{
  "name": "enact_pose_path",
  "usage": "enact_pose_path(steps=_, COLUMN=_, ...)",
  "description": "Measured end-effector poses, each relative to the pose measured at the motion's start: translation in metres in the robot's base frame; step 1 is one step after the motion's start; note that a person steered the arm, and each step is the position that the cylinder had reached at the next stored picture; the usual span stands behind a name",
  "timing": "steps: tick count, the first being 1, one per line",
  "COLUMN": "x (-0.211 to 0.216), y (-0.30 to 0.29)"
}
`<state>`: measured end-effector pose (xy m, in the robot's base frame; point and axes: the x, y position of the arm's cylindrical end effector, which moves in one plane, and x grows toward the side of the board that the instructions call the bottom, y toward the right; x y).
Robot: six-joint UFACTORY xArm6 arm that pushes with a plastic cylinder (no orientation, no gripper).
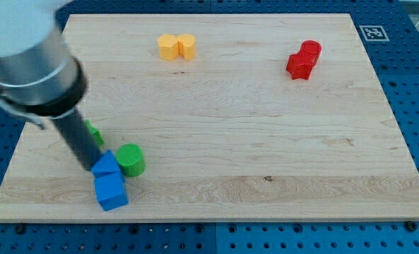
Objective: Move the green star a bit right
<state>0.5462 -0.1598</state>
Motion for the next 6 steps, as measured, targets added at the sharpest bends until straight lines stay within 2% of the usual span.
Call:
enact_pose_path(steps=1, x=-0.013, y=-0.01)
enact_pose_path(steps=3, x=-0.012, y=-0.125)
enact_pose_path(steps=4, x=-0.021, y=-0.145)
enact_pose_path(steps=6, x=-0.062, y=-0.072)
